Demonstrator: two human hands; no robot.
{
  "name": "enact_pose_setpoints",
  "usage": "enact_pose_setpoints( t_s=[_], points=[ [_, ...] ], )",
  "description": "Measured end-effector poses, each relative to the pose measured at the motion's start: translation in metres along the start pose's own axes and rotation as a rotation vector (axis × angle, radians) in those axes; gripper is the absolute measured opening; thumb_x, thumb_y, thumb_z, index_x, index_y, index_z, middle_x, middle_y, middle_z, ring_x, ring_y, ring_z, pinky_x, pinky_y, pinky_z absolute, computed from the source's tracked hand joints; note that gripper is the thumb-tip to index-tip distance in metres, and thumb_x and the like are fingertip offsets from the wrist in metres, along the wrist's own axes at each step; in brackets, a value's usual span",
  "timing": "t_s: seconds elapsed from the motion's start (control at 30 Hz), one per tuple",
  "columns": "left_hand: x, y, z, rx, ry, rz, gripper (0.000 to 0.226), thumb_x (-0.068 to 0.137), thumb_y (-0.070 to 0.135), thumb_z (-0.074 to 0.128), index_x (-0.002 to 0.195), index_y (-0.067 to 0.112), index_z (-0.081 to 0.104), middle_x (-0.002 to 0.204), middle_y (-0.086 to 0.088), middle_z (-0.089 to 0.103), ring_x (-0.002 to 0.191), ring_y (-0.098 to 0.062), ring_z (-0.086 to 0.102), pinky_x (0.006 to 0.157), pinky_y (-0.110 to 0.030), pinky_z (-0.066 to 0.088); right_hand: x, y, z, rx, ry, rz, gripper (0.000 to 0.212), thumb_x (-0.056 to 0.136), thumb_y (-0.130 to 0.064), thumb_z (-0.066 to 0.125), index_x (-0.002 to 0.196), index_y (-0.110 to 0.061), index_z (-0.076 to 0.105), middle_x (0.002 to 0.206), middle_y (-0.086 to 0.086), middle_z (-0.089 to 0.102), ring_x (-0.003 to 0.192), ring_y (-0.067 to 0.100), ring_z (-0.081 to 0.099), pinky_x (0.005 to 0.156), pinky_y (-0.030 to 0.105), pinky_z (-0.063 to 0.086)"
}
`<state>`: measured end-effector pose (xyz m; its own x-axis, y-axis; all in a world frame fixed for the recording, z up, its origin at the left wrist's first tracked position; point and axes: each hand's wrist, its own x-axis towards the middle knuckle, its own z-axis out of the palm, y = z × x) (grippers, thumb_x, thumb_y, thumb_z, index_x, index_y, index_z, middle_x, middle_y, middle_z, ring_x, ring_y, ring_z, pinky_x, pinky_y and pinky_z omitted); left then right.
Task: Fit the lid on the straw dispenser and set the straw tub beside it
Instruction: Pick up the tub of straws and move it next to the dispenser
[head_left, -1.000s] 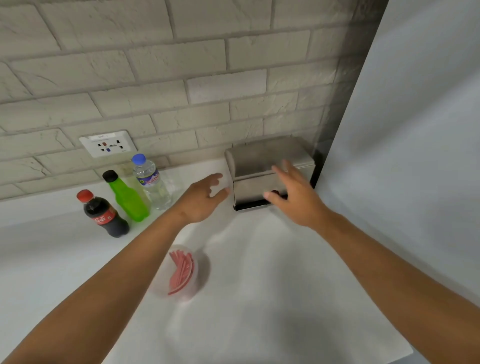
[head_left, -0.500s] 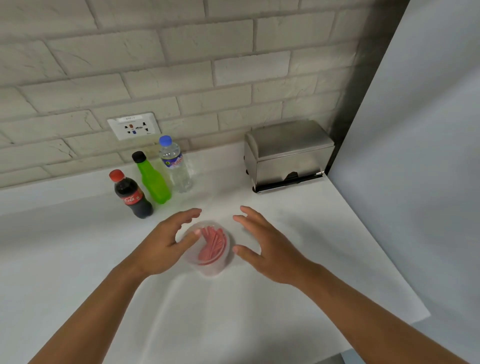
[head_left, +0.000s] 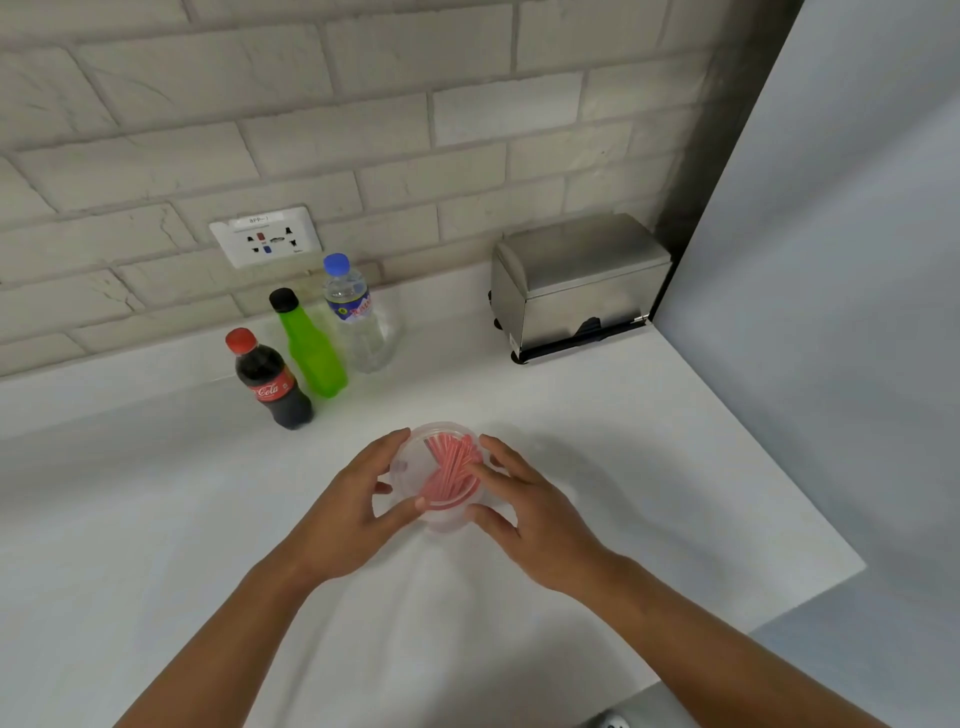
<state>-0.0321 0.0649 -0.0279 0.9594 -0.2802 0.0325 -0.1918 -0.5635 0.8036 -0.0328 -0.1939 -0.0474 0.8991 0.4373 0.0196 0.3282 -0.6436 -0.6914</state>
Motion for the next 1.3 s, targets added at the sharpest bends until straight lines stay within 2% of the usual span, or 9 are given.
enact_pose_setpoints(
  t_s=[0.13,0.27,0.4,0.47,0.57,0.73,0.93,1.1,1.3],
  points=[
    [0.002,-0.007,-0.001,-0.023,-0.020,0.005,0.081,0.080,0.075,0.068,0.150,0.059,0.031,0.146,0.044,0.043,0.133,0.008,0.050,0.093,-0.010,0.052,0.003,0.000,0.001,-0.023,0.042,0.000,0.058,0.105,-0.038,0.057,0.159,-0.024,0.040,0.167,-0.023,0.014,0.155,0.003,0.026,0.122,0.025,0.032],
    [0.008,-0.015,0.003,-0.049,-0.018,-0.027,0.092,0.081,0.060,0.073,0.160,0.035,0.034,0.148,0.042,0.040,0.134,0.011,0.047,0.098,-0.016,0.053,0.009,0.001,0.000,-0.047,0.053,0.000,0.057,0.105,-0.037,0.057,0.158,-0.020,0.042,0.171,-0.014,0.019,0.155,0.006,0.029,0.119,0.017,0.027],
    [0.018,-0.012,0.006,-0.108,-0.006,-0.083,0.081,0.081,0.049,0.075,0.151,0.049,0.034,0.139,0.048,0.046,0.128,0.015,0.051,0.095,-0.008,0.051,0.019,0.004,-0.005,-0.056,0.078,-0.012,0.057,0.105,-0.035,0.058,0.157,-0.017,0.044,0.171,-0.007,0.024,0.155,0.010,0.031,0.121,0.025,0.034],
    [0.026,-0.012,0.008,-0.133,0.009,-0.102,0.079,0.084,0.045,0.076,0.152,0.047,0.036,0.142,0.039,0.051,0.128,0.007,0.055,0.095,-0.013,0.053,0.026,0.007,-0.008,-0.051,0.096,-0.015,0.057,0.105,-0.033,0.060,0.156,-0.015,0.045,0.171,-0.004,0.027,0.154,0.012,0.033,0.121,0.031,0.037],
    [0.044,-0.015,0.008,-0.123,0.034,-0.161,0.084,0.092,0.027,0.079,0.162,0.024,0.032,0.155,0.010,0.047,0.132,-0.012,0.057,0.089,-0.018,0.056,0.041,0.012,-0.013,-0.050,0.134,-0.021,0.055,0.103,-0.027,0.064,0.153,-0.010,0.049,0.169,0.002,0.032,0.153,0.017,0.038,0.118,0.038,0.042],
    [0.077,-0.015,0.004,-0.118,0.041,-0.208,0.082,0.095,0.017,0.076,0.163,0.018,0.030,0.156,-0.003,0.044,0.128,-0.020,0.059,0.076,-0.011,0.058,0.069,0.019,-0.023,-0.086,0.128,-0.039,0.056,0.103,-0.027,0.063,0.153,-0.009,0.049,0.168,0.006,0.035,0.152,0.022,0.040,0.118,0.041,0.043],
    [0.123,-0.015,-0.001,-0.120,0.061,-0.245,0.082,0.097,0.016,0.074,0.164,0.013,0.026,0.163,-0.004,0.042,0.130,-0.030,0.062,0.102,-0.034,0.052,0.113,0.031,-0.039,-0.079,0.134,-0.018,0.055,0.103,-0.026,0.063,0.154,-0.013,0.048,0.168,0.002,0.035,0.152,0.019,0.038,0.119,0.036,0.038],
    [0.166,-0.015,-0.007,-0.131,0.066,-0.274,0.078,0.100,0.013,0.070,0.164,0.016,0.025,0.157,-0.001,0.045,0.119,-0.026,0.064,0.094,-0.038,0.054,0.151,0.038,-0.051,-0.083,0.138,0.004,0.056,0.103,-0.020,0.062,0.156,-0.011,0.045,0.167,0.009,0.037,0.154,0.024,0.034,0.123,0.043,0.034],
    [0.204,-0.017,-0.014,-0.126,0.075,-0.329,0.082,0.100,0.015,0.069,0.166,0.018,0.021,0.166,-0.003,0.039,0.122,-0.029,0.067,0.108,-0.050,0.052,0.188,0.042,-0.067,-0.129,0.091,0.014,0.054,0.102,-0.018,0.062,0.154,-0.009,0.048,0.167,0.011,0.037,0.130,0.038,0.062,0.107,0.047,0.051]
  ],
)
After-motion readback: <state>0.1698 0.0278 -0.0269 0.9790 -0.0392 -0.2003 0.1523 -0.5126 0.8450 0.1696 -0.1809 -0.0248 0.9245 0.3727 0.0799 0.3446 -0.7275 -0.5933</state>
